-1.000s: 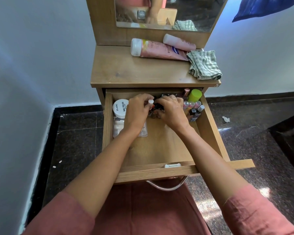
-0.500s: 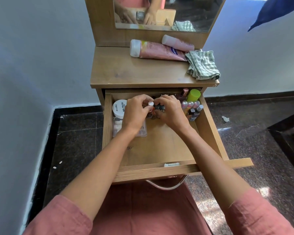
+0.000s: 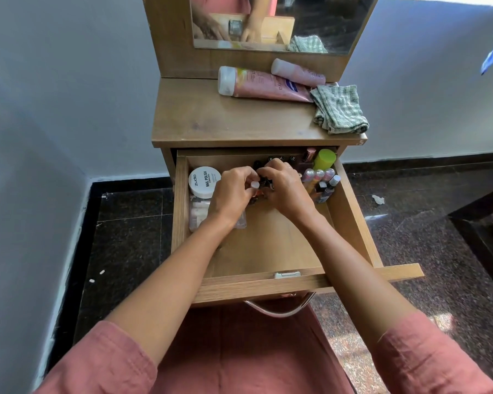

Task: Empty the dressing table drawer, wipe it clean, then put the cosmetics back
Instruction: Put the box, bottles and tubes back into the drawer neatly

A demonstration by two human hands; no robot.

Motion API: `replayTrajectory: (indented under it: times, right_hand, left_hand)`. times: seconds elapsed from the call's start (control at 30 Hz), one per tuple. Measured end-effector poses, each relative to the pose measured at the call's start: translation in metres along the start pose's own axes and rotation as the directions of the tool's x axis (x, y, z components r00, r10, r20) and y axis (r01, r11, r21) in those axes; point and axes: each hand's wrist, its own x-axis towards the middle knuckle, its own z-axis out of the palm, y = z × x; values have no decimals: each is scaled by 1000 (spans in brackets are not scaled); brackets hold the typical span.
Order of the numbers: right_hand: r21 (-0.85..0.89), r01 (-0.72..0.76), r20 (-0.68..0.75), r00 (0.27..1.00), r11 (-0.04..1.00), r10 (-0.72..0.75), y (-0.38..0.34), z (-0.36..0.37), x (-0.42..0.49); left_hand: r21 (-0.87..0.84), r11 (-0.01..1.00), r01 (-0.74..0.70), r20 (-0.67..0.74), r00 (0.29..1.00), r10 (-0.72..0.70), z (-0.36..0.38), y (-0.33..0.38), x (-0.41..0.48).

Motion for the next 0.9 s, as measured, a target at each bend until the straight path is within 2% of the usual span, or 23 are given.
replayTrajectory:
  times: [0.27, 0.5, 0.67, 0.9]
  right_hand:
    - [-98, 12, 0, 1000, 995, -12, 1, 0, 3]
    - [-84, -18, -47, 999, 996, 14, 4, 3, 5]
    - [-57, -44, -76, 996, 997, 39, 5, 4, 6]
    - [-108, -34, -67, 997, 994, 27, 4, 4, 5]
  left_hand:
    - [59, 998, -11, -33, 999, 13, 7, -2, 1]
    - [14, 1000, 14, -55, 998, -13, 8, -3, 3]
    - [33, 999, -4, -73, 997, 6, 10, -5, 4]
    - [69, 998, -13, -43, 999, 16, 11, -5, 4]
